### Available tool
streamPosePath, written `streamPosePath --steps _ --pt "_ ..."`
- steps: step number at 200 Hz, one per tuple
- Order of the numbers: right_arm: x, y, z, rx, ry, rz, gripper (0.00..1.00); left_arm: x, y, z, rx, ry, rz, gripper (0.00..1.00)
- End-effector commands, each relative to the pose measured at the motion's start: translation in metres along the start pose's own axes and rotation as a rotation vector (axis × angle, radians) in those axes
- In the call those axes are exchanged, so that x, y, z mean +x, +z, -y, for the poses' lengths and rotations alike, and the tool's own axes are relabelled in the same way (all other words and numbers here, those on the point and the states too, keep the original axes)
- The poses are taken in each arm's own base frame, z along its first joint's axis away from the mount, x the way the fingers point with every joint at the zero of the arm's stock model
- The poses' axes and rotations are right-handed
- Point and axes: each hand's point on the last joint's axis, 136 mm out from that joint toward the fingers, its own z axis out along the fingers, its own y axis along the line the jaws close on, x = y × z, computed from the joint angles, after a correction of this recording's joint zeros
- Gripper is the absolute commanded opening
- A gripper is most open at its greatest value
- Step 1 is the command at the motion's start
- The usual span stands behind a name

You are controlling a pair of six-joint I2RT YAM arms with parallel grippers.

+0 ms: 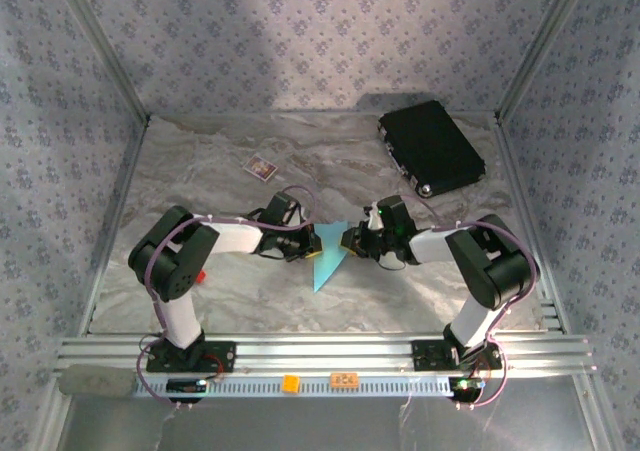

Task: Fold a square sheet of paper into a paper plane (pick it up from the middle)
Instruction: Fold the wing for the fifth time at the center of the table.

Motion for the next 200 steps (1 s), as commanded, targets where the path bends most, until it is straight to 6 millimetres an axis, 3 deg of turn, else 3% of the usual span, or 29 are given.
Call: streamPosePath --steps 1,37,73,136,200 --pt "0.0 -0.002 0.003 0.021 0.016 -0.004 0.06 -0.01 -0.013 0.012 0.022 0.054 0.062 0.07" --pt "-0.009 -0.011 -0.001 0.023 0.088 0.09 0.0 -0.015 -0.036 0.034 0.027 0.183 0.153 0.28" --pt "-0.015 -0.021 0.003 0.045 0.212 0.195 0.0 0.005 -0.044 0.031 -0.104 0.38 0.197 0.31" --pt "-0.018 -0.024 -0.003 0.036 0.266 0.223 0.0 0.048 -0.02 0.032 -0.307 0.72 0.134 0.43" --pt "-0.018 -0.024 -0.008 0.024 0.263 0.217 0.0 0.05 -0.005 0.023 -0.5 0.832 0.151 0.48"
